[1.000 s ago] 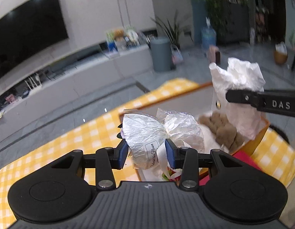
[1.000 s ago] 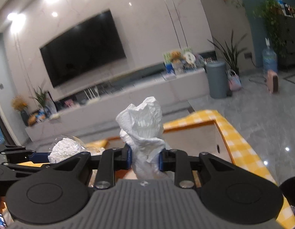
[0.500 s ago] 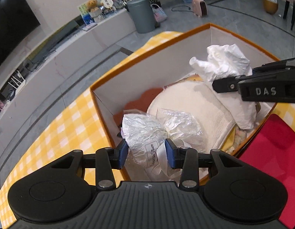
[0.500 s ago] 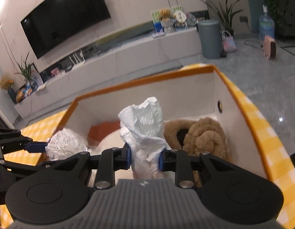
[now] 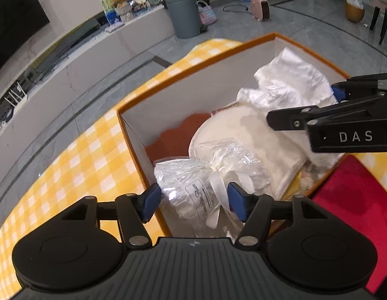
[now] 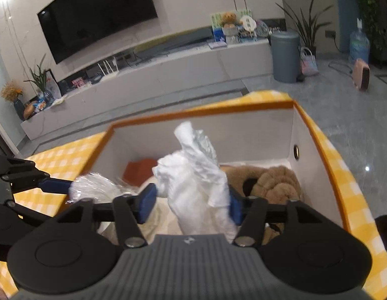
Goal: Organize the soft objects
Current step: 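Lower the bundle and cloth pad into the orange box and open both tools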
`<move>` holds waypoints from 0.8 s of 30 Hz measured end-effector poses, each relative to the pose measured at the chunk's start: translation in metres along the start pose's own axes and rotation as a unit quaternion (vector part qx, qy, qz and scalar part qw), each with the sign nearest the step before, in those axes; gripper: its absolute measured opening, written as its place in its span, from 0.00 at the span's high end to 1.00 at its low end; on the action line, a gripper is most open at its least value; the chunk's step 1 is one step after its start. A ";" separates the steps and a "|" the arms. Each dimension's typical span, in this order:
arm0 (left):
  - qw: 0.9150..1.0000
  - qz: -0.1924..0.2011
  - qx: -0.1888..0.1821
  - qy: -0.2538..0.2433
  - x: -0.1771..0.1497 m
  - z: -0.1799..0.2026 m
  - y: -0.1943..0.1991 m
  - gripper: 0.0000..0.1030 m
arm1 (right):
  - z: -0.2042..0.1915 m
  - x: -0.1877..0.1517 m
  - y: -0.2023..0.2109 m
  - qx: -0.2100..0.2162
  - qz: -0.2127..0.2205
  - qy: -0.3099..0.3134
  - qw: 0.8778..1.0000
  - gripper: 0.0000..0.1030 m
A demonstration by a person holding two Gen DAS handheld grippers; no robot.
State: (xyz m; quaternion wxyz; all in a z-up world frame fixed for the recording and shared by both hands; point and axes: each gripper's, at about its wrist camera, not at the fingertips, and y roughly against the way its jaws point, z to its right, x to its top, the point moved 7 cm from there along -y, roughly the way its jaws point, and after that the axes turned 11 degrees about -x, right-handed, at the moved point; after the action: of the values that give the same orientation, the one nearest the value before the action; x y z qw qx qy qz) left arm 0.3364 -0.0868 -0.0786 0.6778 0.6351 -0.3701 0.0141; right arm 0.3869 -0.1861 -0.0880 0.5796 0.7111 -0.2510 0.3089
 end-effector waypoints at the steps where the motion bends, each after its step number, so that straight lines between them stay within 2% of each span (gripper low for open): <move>1: 1.000 0.007 0.003 -0.002 0.000 0.001 0.007 0.21 | -0.001 0.001 0.005 0.002 0.005 0.000 1.000 0.35; 3: 1.000 0.022 0.009 -0.005 0.001 0.002 0.019 0.19 | -0.004 0.004 0.017 0.005 0.015 0.001 1.000 0.33; 5: 0.999 0.032 0.007 -0.004 0.000 0.003 0.033 0.19 | -0.007 0.005 0.030 0.007 0.026 0.003 1.000 0.24; 13: 0.994 0.108 0.006 0.025 0.000 0.011 0.104 0.19 | -0.015 0.015 0.092 0.012 0.061 0.000 0.998 0.20; 16: 0.988 0.151 0.011 0.040 -0.005 0.016 0.131 0.19 | -0.019 0.020 0.120 0.012 0.079 -0.005 0.997 0.16; 21: 0.972 0.224 0.018 0.072 -0.023 0.030 0.172 0.20 | -0.028 0.015 0.163 0.007 0.105 -0.002 0.994 0.08; 24: 0.960 0.268 0.021 0.081 -0.035 0.039 0.190 0.20 | -0.033 0.003 0.192 -0.020 0.135 0.014 0.991 0.03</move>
State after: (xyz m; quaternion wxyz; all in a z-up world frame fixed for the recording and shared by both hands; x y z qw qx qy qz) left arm 0.1990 -0.0680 0.0619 0.6633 0.5238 -0.4701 0.2543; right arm 0.2463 -0.1931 0.0470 0.5500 0.6548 -0.3425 0.3891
